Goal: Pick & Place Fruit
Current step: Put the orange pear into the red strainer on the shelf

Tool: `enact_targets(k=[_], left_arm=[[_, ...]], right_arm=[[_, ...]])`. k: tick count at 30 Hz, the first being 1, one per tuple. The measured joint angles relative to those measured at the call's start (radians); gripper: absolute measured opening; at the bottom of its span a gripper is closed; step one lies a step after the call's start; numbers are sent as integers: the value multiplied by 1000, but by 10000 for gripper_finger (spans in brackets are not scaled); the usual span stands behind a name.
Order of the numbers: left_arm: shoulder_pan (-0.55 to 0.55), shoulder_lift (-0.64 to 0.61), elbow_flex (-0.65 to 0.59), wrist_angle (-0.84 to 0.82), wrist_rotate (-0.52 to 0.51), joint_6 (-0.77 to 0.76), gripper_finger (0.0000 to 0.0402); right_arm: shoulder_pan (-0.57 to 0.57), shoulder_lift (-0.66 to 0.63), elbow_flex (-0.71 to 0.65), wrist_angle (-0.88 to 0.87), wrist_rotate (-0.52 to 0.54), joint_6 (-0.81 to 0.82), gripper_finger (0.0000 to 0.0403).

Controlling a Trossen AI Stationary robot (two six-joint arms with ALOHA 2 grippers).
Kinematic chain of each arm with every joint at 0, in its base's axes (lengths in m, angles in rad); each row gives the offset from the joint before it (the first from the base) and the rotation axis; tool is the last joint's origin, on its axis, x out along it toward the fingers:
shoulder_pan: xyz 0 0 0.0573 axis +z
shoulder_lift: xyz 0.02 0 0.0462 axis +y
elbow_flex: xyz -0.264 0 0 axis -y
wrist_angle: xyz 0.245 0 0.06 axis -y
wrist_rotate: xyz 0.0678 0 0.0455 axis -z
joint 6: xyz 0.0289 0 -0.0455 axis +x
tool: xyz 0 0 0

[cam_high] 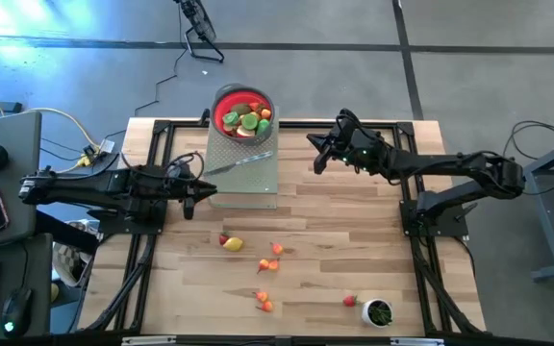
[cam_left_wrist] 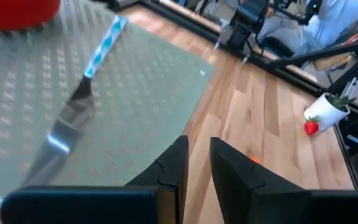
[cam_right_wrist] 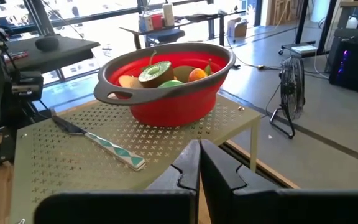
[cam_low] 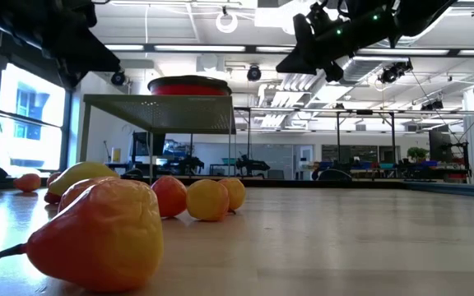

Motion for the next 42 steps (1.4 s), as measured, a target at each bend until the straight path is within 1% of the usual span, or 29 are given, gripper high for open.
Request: enact_targets(k=[4, 7, 10, 12, 16, 18, 20, 23, 27, 35, 38, 41, 42], left_arm=[[-15, 41, 0, 1, 46, -51, 37], [-73, 71, 0, 39, 56, -68, 11], [-152, 95, 11, 94, 52, -84, 4], [-212, 110, 39, 95, -1, -134, 5], [-338, 141, 93, 48, -142, -202, 1], [-400, 160, 123, -18, -204, -254, 1], [-454, 180, 155, -119, -268, -349, 1], [-522, 210, 193, -291, -339, -552, 1], [-575, 240, 238, -513, -414, -834, 0], [-582, 249, 250, -913, -546, -1310, 0], [-582, 250, 252, -1026, -588, -1467, 0], [-582, 250, 249, -1065, -647, -1496, 0], [-582, 250, 249, -1081, -650, -1497, 0]], right_arm=[[-8, 0, 0, 0, 0, -3, 3], [-8, 0, 0, 0, 1, -12, 4], [-8, 0, 0, 0, 0, -22, 3], [-8, 0, 0, 0, 0, -22, 3], [-8, 0, 0, 0, 0, -25, 4], [-8, 0, 0, 0, 0, -26, 3], [-8, 0, 0, 0, 0, -30, 3], [-8, 0, 0, -1, 0, -52, 4], [-8, 0, 0, -1, 0, -76, 3], [-8, 1, 0, -5, -2, -105, 3], [-8, 1, 0, -5, -2, -125, 4], [-8, 1, 0, -5, -2, -131, 3], [-9, 1, 0, -5, -2, -132, 3]])
